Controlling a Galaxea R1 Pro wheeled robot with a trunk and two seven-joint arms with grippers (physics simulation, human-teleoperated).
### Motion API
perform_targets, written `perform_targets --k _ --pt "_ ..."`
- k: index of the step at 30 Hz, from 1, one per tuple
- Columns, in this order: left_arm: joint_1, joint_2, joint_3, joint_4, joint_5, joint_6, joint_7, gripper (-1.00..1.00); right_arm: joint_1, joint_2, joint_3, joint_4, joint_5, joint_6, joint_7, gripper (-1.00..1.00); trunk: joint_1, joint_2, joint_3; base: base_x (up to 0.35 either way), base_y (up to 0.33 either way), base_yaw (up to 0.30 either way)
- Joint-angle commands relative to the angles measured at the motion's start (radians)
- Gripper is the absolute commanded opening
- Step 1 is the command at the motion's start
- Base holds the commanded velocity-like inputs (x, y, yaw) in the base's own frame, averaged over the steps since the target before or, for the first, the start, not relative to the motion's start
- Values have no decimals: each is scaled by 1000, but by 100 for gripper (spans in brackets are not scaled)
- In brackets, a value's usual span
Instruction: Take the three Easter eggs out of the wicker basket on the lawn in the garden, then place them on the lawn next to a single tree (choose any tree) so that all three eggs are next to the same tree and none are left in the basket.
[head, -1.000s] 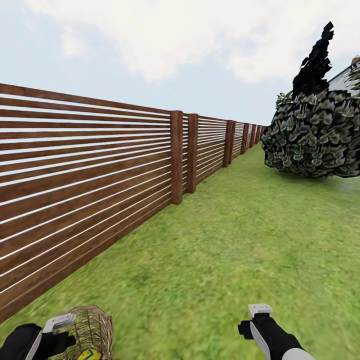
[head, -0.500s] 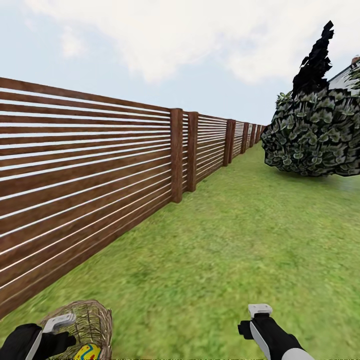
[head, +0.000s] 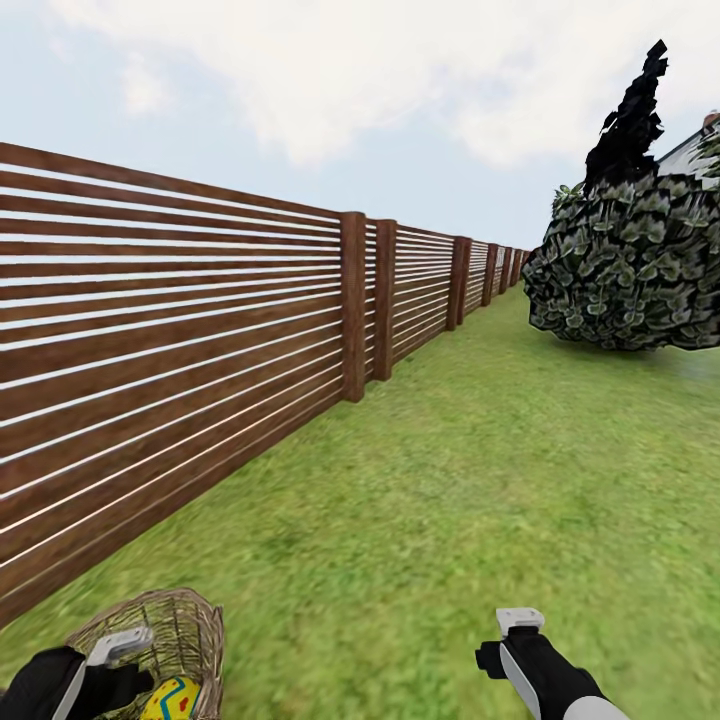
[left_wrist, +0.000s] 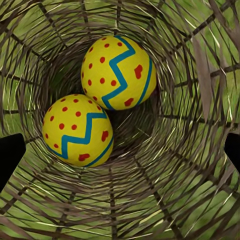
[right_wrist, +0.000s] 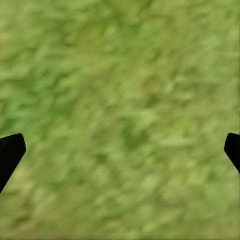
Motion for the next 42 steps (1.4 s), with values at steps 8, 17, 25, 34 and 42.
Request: perform_targets --k 8,17,25,34,42 --pt "-1 -1 4 -1 -10 3 -9 100 0 0 -2 -1 3 6 0 100 31 -57 -26 0 0 0" --pt "-1 -1 4 -1 -10 3 -9 100 0 0 -2 -1 3 6 0 100 65 -120 -54 0 0 0" --pt "-1 -8 4 -1 -10 3 -9 100 0 0 -1 -1 3 6 0 100 96 -176 -80 0 0 0" --pt "-1 -13 4 -1 -10 -2 -9 100 0 2 -1 -1 3 6 1 100 115 -211 -95 0 0 0" --pt "-1 -14 3 -1 -10 -8 -9 100 0 6 -2 -1 3 6 0 100 115 -211 -95 227 10 0"
